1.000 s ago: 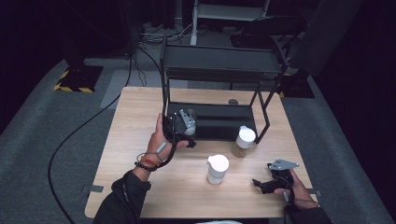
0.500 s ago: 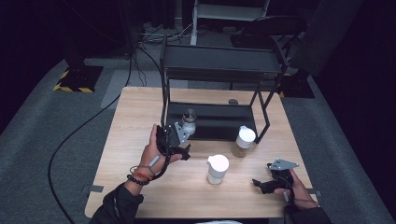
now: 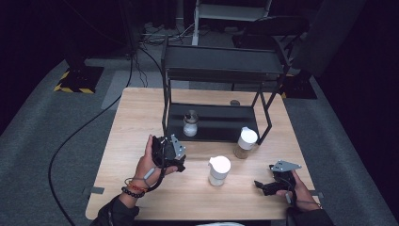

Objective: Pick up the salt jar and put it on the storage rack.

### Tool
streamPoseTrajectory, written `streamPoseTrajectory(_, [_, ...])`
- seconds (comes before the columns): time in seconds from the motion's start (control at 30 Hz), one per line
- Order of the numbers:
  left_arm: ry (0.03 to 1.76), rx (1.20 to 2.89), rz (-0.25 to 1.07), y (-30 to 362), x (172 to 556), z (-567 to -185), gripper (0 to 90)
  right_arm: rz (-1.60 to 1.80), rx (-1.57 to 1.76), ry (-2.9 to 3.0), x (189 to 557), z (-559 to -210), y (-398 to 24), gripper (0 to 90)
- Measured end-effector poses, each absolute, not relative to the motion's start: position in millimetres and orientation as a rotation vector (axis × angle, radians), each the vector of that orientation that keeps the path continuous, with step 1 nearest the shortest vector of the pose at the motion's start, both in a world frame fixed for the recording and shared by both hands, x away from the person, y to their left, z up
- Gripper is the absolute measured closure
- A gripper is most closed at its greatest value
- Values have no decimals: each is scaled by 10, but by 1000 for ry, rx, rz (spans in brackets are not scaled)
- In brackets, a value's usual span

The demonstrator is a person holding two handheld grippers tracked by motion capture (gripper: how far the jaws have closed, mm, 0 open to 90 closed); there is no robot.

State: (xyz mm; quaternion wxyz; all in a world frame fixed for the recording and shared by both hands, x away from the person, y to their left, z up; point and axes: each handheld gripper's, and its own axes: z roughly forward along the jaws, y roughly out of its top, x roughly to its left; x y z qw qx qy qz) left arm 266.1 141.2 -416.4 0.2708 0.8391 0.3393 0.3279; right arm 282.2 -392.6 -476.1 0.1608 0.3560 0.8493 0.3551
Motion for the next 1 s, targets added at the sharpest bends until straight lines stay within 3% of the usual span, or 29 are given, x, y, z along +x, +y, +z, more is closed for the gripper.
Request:
streamPoseTrajectory(0.57, [978,2264,869,1673,2474,-4436,26,1014,1017,2425,2822,-4761,-3926,0])
streamPoseTrajectory(1.0, [1015,2295,776,1881,2424,-4582,26,1014,1017,2426,2822,-4760,-3926,0])
